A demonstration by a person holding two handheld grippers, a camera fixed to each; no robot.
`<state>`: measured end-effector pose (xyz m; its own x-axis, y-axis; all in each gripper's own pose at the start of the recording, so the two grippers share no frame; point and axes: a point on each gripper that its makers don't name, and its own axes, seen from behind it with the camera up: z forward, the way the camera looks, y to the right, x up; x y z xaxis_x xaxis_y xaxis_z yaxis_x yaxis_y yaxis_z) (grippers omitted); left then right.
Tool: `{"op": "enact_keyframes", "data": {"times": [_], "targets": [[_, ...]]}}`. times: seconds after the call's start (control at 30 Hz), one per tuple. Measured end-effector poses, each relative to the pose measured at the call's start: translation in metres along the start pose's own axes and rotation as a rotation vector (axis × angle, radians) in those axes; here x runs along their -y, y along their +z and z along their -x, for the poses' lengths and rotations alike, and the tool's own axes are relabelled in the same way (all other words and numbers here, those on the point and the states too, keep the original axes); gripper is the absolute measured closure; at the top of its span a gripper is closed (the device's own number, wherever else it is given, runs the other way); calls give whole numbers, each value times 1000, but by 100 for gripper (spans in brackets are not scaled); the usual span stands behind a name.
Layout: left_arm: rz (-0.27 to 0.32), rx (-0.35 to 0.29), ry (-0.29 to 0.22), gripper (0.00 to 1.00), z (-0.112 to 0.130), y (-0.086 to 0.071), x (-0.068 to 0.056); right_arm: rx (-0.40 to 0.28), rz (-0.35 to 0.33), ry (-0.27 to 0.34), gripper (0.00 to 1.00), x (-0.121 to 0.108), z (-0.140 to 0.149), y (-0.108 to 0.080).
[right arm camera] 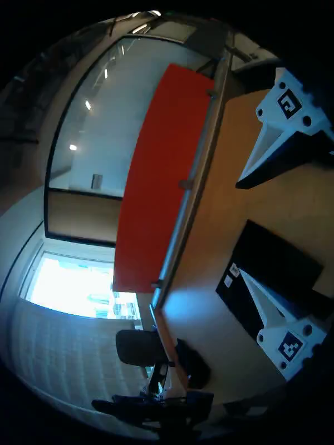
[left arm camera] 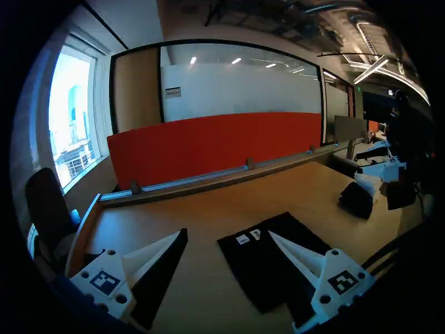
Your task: Fold towel
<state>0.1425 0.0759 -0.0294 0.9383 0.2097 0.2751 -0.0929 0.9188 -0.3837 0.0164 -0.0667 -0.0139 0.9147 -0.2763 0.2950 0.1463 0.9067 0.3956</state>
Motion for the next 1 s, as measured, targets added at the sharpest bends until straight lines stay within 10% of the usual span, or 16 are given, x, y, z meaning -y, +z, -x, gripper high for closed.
{"op": "enact_keyframes", "data": {"times": [1.0], "targets": [[105,127,30,4,89,19,-39,159,-122,-54,0,42,80,17]]}}
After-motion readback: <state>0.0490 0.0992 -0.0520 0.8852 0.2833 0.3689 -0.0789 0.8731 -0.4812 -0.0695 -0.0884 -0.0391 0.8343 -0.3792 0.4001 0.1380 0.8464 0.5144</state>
